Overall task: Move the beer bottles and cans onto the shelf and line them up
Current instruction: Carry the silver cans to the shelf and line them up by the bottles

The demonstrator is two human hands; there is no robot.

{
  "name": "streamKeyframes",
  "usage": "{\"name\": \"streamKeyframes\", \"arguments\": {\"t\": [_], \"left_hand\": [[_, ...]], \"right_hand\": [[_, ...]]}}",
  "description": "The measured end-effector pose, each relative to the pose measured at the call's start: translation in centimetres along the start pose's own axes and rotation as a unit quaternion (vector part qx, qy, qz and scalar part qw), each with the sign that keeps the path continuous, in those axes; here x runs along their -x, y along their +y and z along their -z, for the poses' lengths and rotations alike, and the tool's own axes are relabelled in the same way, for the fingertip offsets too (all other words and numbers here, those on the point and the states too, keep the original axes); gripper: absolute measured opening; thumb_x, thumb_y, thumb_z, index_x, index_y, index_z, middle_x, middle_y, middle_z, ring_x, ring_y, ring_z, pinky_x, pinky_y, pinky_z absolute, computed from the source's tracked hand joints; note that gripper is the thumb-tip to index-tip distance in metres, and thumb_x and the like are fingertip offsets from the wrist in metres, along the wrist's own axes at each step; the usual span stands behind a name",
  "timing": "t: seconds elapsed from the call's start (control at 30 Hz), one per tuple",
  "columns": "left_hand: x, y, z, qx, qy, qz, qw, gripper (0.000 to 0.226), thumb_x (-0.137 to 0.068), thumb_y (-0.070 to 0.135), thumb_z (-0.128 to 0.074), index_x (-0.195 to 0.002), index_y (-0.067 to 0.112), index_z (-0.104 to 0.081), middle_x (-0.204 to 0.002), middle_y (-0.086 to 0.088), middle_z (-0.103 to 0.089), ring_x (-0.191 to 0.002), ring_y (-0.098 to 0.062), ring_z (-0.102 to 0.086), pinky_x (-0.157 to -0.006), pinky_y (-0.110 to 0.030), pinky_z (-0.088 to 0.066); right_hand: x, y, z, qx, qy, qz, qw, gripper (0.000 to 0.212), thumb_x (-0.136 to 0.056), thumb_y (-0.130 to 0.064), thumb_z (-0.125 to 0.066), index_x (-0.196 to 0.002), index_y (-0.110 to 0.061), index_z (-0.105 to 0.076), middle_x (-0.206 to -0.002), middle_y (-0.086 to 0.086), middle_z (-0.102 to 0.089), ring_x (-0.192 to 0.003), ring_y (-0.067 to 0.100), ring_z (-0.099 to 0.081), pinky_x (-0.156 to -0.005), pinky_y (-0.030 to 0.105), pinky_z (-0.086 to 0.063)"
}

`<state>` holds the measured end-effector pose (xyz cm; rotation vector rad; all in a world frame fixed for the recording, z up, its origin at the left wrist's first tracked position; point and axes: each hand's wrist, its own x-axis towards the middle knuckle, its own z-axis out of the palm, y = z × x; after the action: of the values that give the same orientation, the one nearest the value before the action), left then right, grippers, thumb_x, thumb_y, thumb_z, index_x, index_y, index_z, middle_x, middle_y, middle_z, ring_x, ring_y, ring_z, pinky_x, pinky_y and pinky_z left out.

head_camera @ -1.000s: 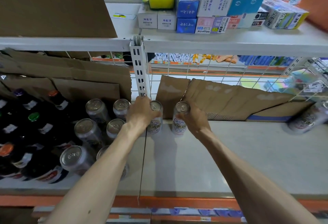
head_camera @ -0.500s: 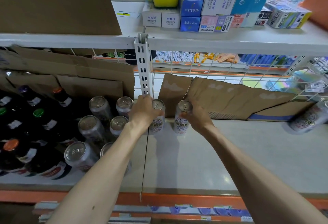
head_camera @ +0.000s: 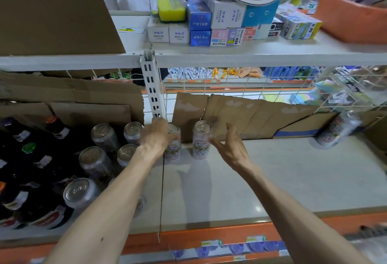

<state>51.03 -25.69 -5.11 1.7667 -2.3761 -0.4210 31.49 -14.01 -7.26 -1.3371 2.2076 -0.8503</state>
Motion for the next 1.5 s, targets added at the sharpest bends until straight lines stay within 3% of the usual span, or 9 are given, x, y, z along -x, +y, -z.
{"name": "streamKeyframes", "arguments": {"t": [0.27, 0.43, 0.53, 0.7, 0.83, 1.0, 1.23, 1.4, 1.5], "left_hand": [[2.2, 3.0, 2.0, -0.114, 0.020, -0.012, 0.993, 0.060, -0.084, 0.047, -0.071, -0.122, 0.004, -0.055, -0.119, -0.016, -0.060, -0.108, -0.035, -0.061, -0.077, -0.042, -0.050], [5.0, 12.4, 2.2, -0.098, 0.098, -0.135, 0.981, 0.035, -0.094, 0.040, -0.060, -0.115, 0.012, -0.062, -0.116, -0.009, -0.059, -0.109, -0.032, -0.060, -0.078, -0.043, -0.051], [6.8, 19.8, 0.4, -0.031, 0.036, -0.244, 0.969, 0.032, -0.095, 0.036, -0.058, -0.119, 0.014, -0.059, -0.120, -0.007, -0.058, -0.115, -0.030, -0.057, -0.083, -0.044, -0.050], [11.2, 33.3, -5.2, -0.017, -0.095, -0.351, 0.931, 0.037, -0.094, 0.032, -0.056, -0.125, 0.012, -0.053, -0.127, -0.009, -0.055, -0.122, -0.032, -0.052, -0.090, -0.045, -0.048], [14.8, 42.4, -9.3, -0.029, -0.125, -0.424, 0.897, 0.039, -0.094, 0.032, -0.057, -0.126, 0.011, -0.051, -0.127, -0.013, -0.054, -0.119, -0.034, -0.053, -0.088, -0.043, -0.047], [16.4, 50.1, -13.3, -0.026, -0.148, -0.419, 0.895, 0.045, -0.093, 0.031, -0.058, -0.132, 0.009, -0.052, -0.133, -0.016, -0.054, -0.123, -0.035, -0.052, -0.097, -0.047, -0.048], [13.9, 52.8, -15.3, -0.015, -0.153, -0.369, 0.917, 0.050, -0.096, 0.031, -0.055, -0.141, 0.012, -0.045, -0.142, -0.014, -0.049, -0.128, -0.033, -0.049, -0.101, -0.045, -0.045], [9.8, 53.1, -15.5, -0.009, -0.120, -0.347, 0.930, 0.034, -0.094, 0.028, -0.053, -0.123, 0.011, -0.055, -0.126, -0.013, -0.052, -0.117, -0.037, -0.053, -0.089, -0.049, -0.049], [7.1, 54.2, -15.8, 0.000, -0.080, -0.332, 0.940, 0.037, -0.095, 0.018, -0.053, -0.129, 0.008, -0.048, -0.135, -0.016, -0.045, -0.122, -0.039, -0.046, -0.090, -0.048, -0.045]], "right_hand": [[2.0, 2.1, 2.4, 0.011, 0.064, -0.040, 0.997, 0.066, -0.095, -0.041, -0.057, -0.144, -0.005, -0.032, -0.147, 0.018, -0.042, -0.130, 0.036, -0.045, -0.097, 0.041, -0.042], [3.8, 3.8, 5.9, 0.008, 0.104, -0.077, 0.992, 0.043, -0.097, -0.034, -0.055, -0.124, -0.002, -0.047, -0.123, 0.018, -0.054, -0.114, 0.037, -0.052, -0.088, 0.040, -0.043], [5.7, 6.2, 9.5, 0.034, 0.104, -0.088, 0.990, 0.030, -0.097, -0.034, -0.054, -0.110, -0.007, -0.049, -0.115, 0.014, -0.057, -0.108, 0.033, -0.054, -0.082, 0.038, -0.042], [11.8, 14.7, 20.3, 0.050, 0.152, -0.178, 0.971, 0.043, -0.100, -0.025, -0.046, -0.137, -0.003, -0.044, -0.139, 0.018, -0.049, -0.128, 0.037, -0.046, -0.101, 0.041, -0.038], [17.3, 22.6, 28.9, 0.017, 0.233, -0.268, 0.935, 0.034, -0.097, -0.021, -0.048, -0.125, -0.002, -0.048, -0.124, 0.023, -0.055, -0.114, 0.040, -0.053, -0.088, 0.040, -0.042], [20.9, 30.2, 34.6, 0.017, 0.279, -0.293, 0.915, 0.036, -0.094, -0.022, -0.051, -0.125, -0.004, -0.049, -0.121, 0.019, -0.059, -0.111, 0.037, -0.055, -0.088, 0.040, -0.044], [16.9, 33.9, 36.4, 0.000, 0.242, -0.274, 0.931, 0.041, -0.093, -0.023, -0.054, -0.129, -0.004, -0.046, -0.126, 0.019, -0.056, -0.119, 0.037, -0.051, -0.092, 0.040, -0.042], [11.8, 34.9, 37.2, -0.015, 0.240, -0.260, 0.935, 0.042, -0.093, -0.027, -0.055, -0.127, -0.006, -0.042, -0.127, 0.019, -0.053, -0.114, 0.038, -0.053, -0.088, 0.040, -0.042], [8.9, 36.0, 38.3, -0.003, 0.263, -0.266, 0.927, 0.040, -0.091, -0.027, -0.057, -0.123, -0.008, -0.042, -0.123, 0.017, -0.051, -0.112, 0.036, -0.052, -0.088, 0.041, -0.043]]}}
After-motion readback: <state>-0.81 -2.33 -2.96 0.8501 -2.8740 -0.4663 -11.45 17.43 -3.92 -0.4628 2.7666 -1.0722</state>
